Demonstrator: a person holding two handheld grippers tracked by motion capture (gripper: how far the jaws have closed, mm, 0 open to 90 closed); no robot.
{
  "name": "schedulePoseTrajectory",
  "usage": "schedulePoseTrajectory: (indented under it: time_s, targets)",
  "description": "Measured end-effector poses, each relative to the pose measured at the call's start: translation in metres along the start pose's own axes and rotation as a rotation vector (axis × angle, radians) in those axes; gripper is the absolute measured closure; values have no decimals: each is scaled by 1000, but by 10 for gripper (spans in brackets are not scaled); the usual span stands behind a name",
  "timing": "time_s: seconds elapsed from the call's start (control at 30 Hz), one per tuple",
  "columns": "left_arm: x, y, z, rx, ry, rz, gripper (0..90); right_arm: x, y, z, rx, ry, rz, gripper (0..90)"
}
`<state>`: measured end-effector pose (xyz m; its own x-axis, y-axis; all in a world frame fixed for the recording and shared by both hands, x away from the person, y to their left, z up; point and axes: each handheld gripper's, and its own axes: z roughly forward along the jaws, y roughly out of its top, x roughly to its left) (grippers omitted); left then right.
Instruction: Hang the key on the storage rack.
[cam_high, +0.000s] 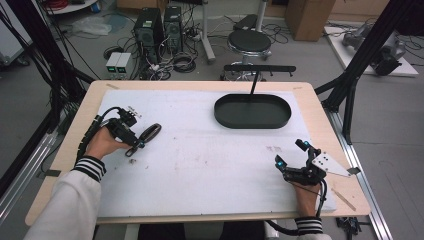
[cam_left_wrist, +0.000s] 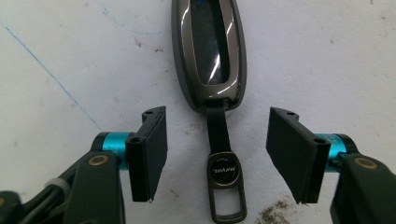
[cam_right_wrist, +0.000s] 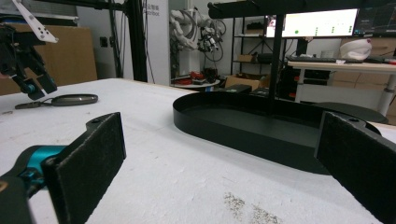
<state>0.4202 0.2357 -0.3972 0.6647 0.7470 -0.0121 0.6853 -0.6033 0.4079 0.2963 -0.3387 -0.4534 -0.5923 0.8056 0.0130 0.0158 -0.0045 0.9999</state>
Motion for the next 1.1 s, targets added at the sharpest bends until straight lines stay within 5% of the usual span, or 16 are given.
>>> schedulePoseTrajectory:
  time_s: [1.1]
  targets:
    - [-4,2,11,55,38,17,704,0,0,0,2,-1,8,8]
